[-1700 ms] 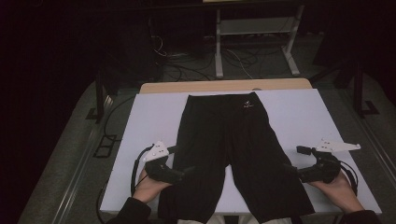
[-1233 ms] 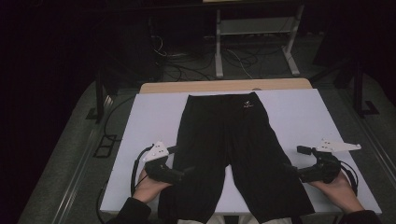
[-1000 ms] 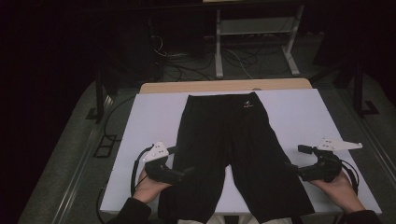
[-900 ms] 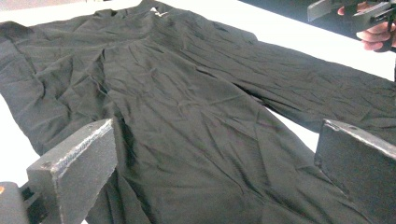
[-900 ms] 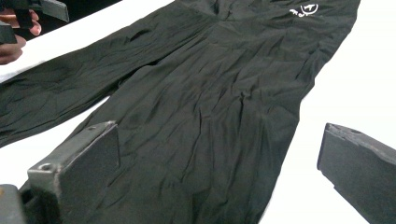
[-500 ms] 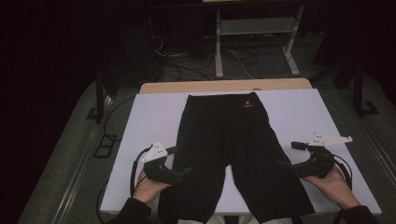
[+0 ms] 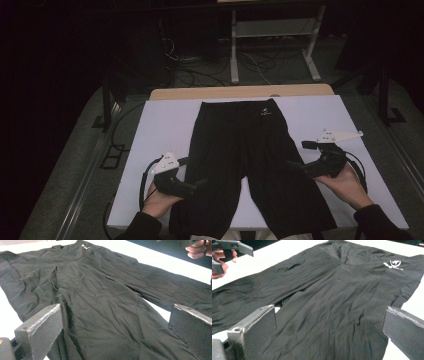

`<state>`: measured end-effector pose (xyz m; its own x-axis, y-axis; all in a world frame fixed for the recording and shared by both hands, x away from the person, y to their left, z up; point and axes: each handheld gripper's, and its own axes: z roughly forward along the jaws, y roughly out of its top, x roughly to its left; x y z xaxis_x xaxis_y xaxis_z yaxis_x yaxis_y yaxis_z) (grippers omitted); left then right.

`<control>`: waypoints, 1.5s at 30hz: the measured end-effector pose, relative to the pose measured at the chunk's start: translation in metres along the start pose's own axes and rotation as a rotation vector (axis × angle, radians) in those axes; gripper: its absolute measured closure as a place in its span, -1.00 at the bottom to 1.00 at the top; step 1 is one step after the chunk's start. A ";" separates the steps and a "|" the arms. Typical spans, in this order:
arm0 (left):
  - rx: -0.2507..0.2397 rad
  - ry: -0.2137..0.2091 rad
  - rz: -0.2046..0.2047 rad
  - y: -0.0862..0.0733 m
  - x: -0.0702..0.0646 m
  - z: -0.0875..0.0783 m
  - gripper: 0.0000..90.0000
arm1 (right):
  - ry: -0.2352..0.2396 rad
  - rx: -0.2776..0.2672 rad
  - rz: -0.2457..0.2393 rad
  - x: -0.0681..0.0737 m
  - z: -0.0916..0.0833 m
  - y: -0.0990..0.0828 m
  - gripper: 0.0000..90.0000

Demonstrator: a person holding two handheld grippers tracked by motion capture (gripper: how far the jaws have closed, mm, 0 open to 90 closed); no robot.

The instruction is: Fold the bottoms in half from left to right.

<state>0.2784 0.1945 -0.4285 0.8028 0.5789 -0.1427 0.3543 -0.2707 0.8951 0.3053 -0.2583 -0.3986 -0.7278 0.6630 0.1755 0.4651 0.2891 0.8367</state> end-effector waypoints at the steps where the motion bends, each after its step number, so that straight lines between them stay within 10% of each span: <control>1: 0.000 0.000 0.000 0.000 0.000 0.000 -1.00 | 0.000 -0.001 -0.003 0.000 0.002 0.003 -1.00; 45: -0.004 -0.004 0.003 0.000 0.000 -0.001 -1.00 | 0.066 0.142 -0.022 -0.010 0.092 0.072 -1.00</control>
<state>0.2779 0.1950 -0.4283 0.8055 0.5753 -0.1419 0.3504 -0.2694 0.8970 0.3925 -0.1809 -0.3883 -0.7680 0.6097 0.1959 0.5120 0.4008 0.7597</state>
